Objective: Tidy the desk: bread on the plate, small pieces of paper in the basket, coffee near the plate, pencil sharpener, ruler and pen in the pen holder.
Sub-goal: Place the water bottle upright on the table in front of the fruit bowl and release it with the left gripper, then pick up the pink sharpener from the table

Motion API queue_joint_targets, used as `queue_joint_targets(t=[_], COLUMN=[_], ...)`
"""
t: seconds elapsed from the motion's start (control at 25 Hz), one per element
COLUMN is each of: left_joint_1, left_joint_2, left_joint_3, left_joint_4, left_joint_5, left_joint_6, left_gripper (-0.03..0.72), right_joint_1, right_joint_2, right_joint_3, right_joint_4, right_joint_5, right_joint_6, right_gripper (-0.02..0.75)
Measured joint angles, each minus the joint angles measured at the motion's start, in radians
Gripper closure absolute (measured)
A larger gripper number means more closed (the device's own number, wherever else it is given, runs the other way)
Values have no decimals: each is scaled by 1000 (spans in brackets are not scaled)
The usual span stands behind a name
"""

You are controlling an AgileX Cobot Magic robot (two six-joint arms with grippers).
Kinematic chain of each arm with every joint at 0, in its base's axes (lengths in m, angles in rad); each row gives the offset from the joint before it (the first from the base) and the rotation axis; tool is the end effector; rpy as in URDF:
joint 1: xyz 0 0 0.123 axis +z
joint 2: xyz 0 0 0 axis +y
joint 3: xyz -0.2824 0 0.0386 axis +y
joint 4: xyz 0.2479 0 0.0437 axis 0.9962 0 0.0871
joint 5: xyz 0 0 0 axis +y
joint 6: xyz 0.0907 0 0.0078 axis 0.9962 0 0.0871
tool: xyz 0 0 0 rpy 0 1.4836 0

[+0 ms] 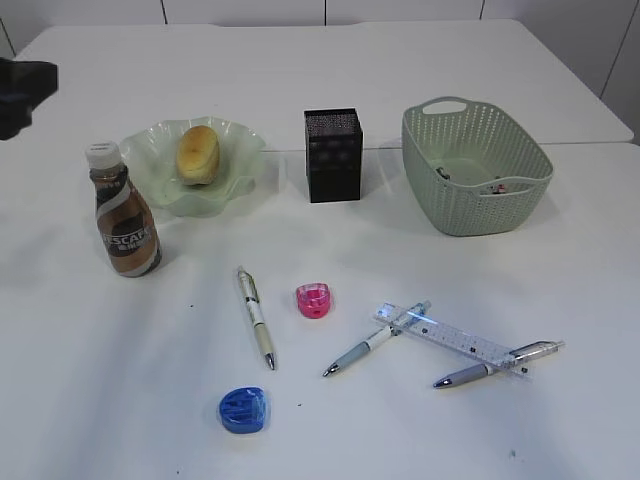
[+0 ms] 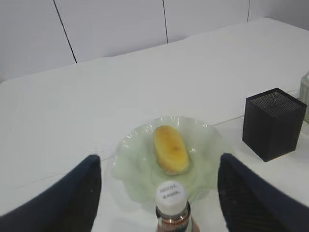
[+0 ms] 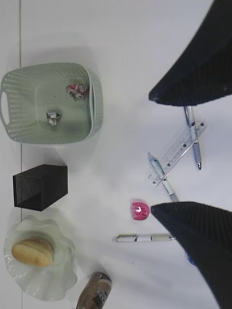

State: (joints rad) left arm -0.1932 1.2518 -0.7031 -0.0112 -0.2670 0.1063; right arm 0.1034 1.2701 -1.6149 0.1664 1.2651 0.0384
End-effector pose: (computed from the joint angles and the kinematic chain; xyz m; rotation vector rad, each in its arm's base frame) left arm 0.2667 -0.0519 0.2935 0.2519 1.7478 -0.0683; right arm 0.2297 0.0383 0.4627 -0.0917 2.4031 0.2799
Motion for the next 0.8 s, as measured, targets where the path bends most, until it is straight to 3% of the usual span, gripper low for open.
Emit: queue_joint_targets(t=[0.4,0.8], left_joint_1=[0,0], left_joint_2=[-349,-453], left_joint_3=[-31,-48], left_joint_4=[2,2], left_joint_5=[535,860], left_joint_6=[0,2], left_gripper=[167,168], right_joint_1=[23,240], right_joint_2=[-9,85], right_joint_3=[0,0], right_joint_4=[108,121], right_joint_5=[0,0], right_joint_6=[-5,46], right_gripper=[246,246])
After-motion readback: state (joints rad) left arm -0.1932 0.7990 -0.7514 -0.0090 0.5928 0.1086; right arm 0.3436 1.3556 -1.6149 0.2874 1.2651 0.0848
